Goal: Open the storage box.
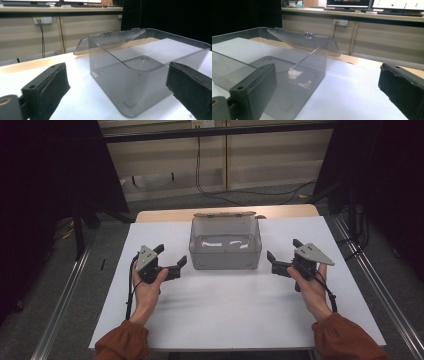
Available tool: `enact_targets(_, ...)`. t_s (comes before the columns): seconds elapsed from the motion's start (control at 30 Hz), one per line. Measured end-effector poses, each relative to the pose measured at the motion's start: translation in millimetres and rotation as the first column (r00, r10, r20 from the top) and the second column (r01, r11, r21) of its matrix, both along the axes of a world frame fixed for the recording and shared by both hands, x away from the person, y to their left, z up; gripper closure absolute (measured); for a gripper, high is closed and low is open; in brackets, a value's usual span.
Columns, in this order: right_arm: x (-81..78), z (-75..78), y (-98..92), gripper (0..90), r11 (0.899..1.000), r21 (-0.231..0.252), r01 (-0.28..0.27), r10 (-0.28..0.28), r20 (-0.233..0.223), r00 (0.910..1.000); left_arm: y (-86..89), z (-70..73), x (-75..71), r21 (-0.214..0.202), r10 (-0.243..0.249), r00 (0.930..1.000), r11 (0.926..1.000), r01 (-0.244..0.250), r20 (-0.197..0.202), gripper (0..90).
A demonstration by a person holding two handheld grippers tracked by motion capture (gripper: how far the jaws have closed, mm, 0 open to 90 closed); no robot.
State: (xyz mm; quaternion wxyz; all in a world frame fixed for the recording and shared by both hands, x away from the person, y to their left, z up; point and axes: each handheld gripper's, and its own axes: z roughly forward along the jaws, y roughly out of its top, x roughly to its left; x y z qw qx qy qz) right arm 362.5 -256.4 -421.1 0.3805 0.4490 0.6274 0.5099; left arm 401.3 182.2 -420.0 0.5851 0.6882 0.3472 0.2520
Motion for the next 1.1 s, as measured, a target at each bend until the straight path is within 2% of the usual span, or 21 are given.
enact_targets(0.17, -19.8, -5.5, -8.3, 0.3, 1.000, 0.010, 0.026, -0.026, 0.013, 0.9996, 7.6, -6.6, -21.4, -0.002, 0.047, 0.9989, 0.9989, -0.047, -0.003, 3.2)
enact_targets(0.23, -27.3, -7.2, -11.0, 0.3, 0.999, 0.013, 0.031, -0.031, 0.010, 0.9995, 11.7, -7.4, -29.5, -0.008, 0.056, 0.9983, 0.9984, -0.056, -0.017, 2.9)
enact_targets(0.3, -35.6, -7.5, -13.1, 0.3, 0.998, 0.037, 0.041, -0.041, 0.003, 0.9992, 15.0, -7.5, -36.7, -0.054, 0.068, 0.9974, 0.9961, -0.069, -0.025, 2.9)
enact_targets(0.33, -40.5, -8.3, -14.6, 0.1, 0.999, 0.036, 0.040, -0.041, 0.012, 0.9991, 16.9, -7.6, -40.8, -0.061, 0.068, 0.9973, 0.9957, -0.069, -0.028, 2.9)
enact_targets(0.4, -47.5, -10.3, -17.1, 0.0, 0.998, 0.014, 0.054, -0.054, 0.027, 0.9982, 18.7, -8.7, -49.3, -0.043, 0.079, 0.9968, 0.9959, -0.079, -0.017, 2.9)
enact_targets(0.47, -55.5, -13.8, -20.7, 0.0, 0.998, 0.027, 0.065, -0.066, 0.027, 0.9974, 20.1, -9.1, -55.3, -0.041, 0.078, 0.9969, 0.9961, -0.078, -0.011, 2.9)
enact_targets(0.6, -72.3, -16.2, -25.5, 0.0, 0.995, 0.033, 0.090, -0.092, 0.040, 0.9950, 24.0, -11.3, -67.1, -0.042, 0.089, 0.9957, 0.9951, -0.090, -0.028, 2.9)
enact_targets(0.63, -77.1, -16.1, -27.2, 0.0, 0.995, 0.022, 0.101, -0.102, 0.041, 0.9940, 24.7, -12.3, -69.6, -0.041, 0.086, 0.9955, 0.9953, -0.088, -0.038, 2.9)
enact_targets(0.7, -84.8, -17.5, -32.3, 0.0, 0.995, 0.012, 0.095, -0.095, 0.043, 0.9945, 25.4, -13.2, -73.8, -0.039, 0.078, 0.9960, 0.9961, -0.080, -0.044, 2.9)
enact_targets(0.77, -90.8, -20.1, -36.9, 0.0, 0.994, 0.005, 0.105, -0.105, 0.043, 0.9935, 25.9, -12.4, -78.0, -0.026, 0.084, 0.9961, 0.9961, -0.084, -0.027, 2.9)
enact_targets(0.8, -93.6, -21.5, -37.9, 0.0, 0.994, -0.002, 0.110, -0.110, 0.042, 0.9931, 25.8, -11.9, -79.8, -0.036, 0.089, 0.9958, 0.9953, -0.089, -0.022, 2.9)
enact_targets(0.9, -96.9, -22.7, -37.5, 0.0, 0.992, -0.017, 0.124, -0.123, 0.061, 0.9905, 24.7, -11.8, -82.2, -0.019, 0.125, 0.9920, 0.9919, -0.126, -0.011, 2.9)
enact_targets(0.93, -96.6, -22.4, -37.0, 0.0, 0.993, -0.013, 0.117, -0.115, 0.068, 0.9910, 24.6, -11.8, -81.3, -0.027, 0.126, 0.9920, 0.9916, -0.126, -0.009, 2.9)
enact_targets(1.03, -94.3, -23.4, -35.5, 0.0, 0.994, 0.004, 0.112, -0.112, 0.063, 0.9917, 25.8, -13.2, -78.8, -0.046, 0.120, 0.9926, 0.9916, -0.121, -0.018, 2.9)
enact_targets(1.07, -93.8, -23.3, -34.8, 0.0, 0.994, 0.009, 0.109, -0.110, 0.059, 0.9922, 25.9, -14.3, -77.7, -0.037, 0.115, 0.9931, 0.9926, -0.116, -0.026, 2.9)
enact_targets(1.1, -93.4, -23.1, -33.9, 0.0, 0.994, 0.009, 0.110, -0.111, 0.063, 0.9919, 25.6, -15.2, -76.7, -0.045, 0.108, 0.9934, 0.9930, -0.109, -0.040, 3.0)
